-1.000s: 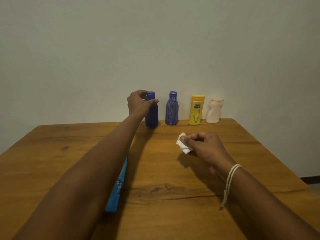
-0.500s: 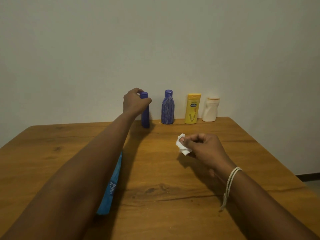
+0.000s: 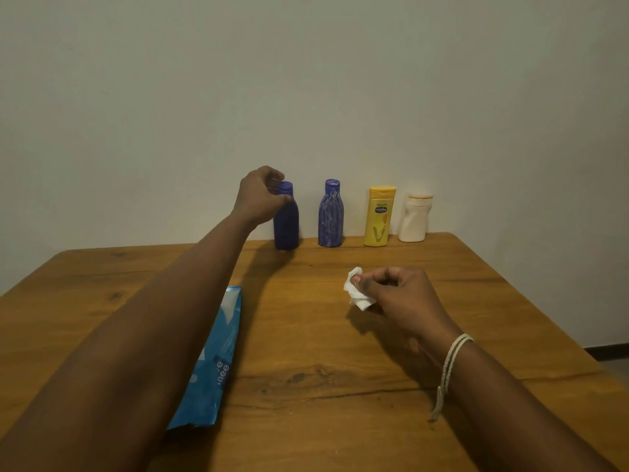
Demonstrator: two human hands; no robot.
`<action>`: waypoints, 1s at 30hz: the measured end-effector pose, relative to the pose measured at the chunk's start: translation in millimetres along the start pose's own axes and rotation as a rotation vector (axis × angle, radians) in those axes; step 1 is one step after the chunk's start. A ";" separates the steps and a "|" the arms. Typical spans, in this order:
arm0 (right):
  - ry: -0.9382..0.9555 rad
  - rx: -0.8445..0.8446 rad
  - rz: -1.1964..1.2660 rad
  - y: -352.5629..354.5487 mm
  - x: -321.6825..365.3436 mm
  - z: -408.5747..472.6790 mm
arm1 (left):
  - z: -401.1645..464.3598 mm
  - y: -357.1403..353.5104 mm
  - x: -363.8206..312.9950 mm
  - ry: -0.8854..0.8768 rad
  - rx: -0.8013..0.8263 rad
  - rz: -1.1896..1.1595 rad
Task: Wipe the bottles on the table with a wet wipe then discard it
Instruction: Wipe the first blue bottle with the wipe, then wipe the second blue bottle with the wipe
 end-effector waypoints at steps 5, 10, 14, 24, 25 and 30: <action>-0.022 0.005 0.048 -6.6 -4.0 -2.2 | -2.0 -4.7 4.6 -0.023 0.008 -0.010; -0.048 -0.002 0.073 -8.2 -9.7 -1.5 | -1.2 -10.2 7.2 -0.040 -0.038 -0.044; -0.057 -0.020 0.093 -4.6 -13.8 -2.7 | -1.8 -15.6 1.7 -0.035 -0.136 -0.015; -0.012 -0.022 0.022 10.0 -6.1 -14.8 | -15.9 -79.7 -51.3 -0.228 -0.111 0.222; 0.003 -0.027 0.009 12.4 -5.1 -17.8 | -14.4 -86.1 -53.5 -0.186 -0.116 0.240; 0.049 -0.072 -0.024 26.5 -0.3 -33.3 | -12.7 -100.9 -53.0 -0.061 -0.193 0.135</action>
Point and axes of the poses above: each hand's wrist, its own z-axis towards the middle knuckle, its own y-axis out of the back of the hand, x = y × z, the point moved 1 cm from there along z, towards the middle knuckle, and after that the axes turned 6 degrees about y, right-handed, at the moved point
